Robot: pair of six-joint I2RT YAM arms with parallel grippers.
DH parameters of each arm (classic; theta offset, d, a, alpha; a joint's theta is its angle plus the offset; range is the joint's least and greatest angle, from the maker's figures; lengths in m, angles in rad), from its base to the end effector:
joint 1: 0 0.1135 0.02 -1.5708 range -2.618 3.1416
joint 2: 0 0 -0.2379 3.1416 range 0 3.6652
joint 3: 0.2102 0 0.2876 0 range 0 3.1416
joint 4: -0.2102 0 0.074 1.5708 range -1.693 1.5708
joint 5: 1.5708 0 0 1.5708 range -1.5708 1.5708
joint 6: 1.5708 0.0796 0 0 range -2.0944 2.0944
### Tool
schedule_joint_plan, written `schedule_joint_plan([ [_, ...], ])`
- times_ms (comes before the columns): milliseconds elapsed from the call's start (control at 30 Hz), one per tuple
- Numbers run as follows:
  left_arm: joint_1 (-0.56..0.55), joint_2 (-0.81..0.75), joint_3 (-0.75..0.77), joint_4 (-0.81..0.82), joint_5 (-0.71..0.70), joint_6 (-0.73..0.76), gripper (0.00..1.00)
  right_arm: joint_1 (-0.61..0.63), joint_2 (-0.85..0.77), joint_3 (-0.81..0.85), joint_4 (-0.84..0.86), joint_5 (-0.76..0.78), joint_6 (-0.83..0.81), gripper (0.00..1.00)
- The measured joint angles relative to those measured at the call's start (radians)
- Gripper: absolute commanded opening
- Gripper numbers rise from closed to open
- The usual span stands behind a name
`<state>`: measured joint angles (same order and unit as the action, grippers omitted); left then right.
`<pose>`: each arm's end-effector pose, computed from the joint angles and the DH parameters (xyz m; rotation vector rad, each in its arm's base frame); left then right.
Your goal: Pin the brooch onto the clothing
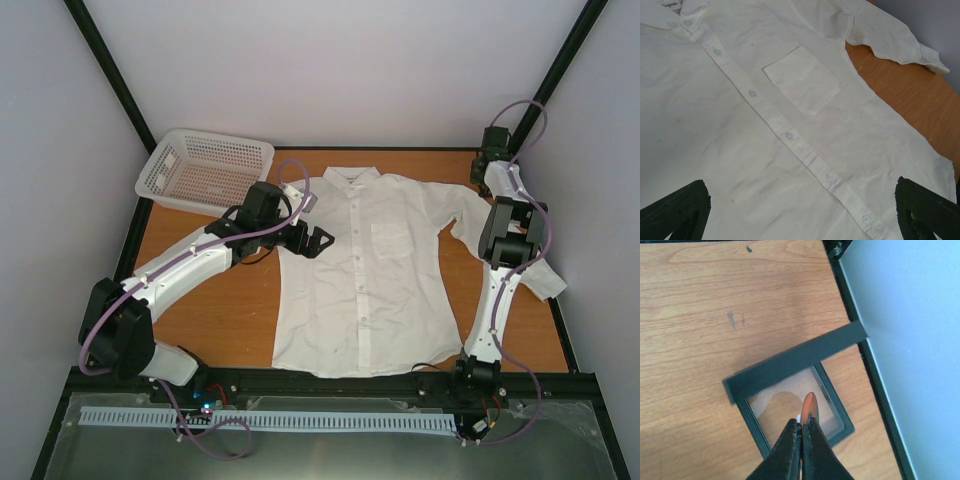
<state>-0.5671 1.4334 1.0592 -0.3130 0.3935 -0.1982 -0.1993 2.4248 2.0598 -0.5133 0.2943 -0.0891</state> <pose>0.3085 -0.2327 0.2086 0.6424 2.2470 -0.8411 0.5634 -0.1373 0.1099 0.2663 2.4438 -0.4874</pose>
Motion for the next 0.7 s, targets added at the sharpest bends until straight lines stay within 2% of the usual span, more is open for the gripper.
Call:
schedule_joint_plan([
  [267, 0.000, -0.008, 0.000, 0.001, 0.000, 0.000, 1.00, 0.011, -0.164, -0.153, 0.034, 0.070, 0.038, 0.03],
  [333, 0.000, -0.014, 0.000, 0.003, 0.002, 0.000, 1.00, 0.011, -0.238, -0.242, 0.054, 0.061, 0.076, 0.03],
  [533, 0.007, -0.018, -0.003, 0.011, 0.016, -0.001, 1.00, 0.030, -0.657, -0.703, 0.106, -0.048, 0.203, 0.03],
  [700, 0.031, -0.026, -0.006, 0.019, 0.037, -0.001, 1.00, 0.090, -1.049, -1.009, 0.171, -0.297, 0.306, 0.02],
])
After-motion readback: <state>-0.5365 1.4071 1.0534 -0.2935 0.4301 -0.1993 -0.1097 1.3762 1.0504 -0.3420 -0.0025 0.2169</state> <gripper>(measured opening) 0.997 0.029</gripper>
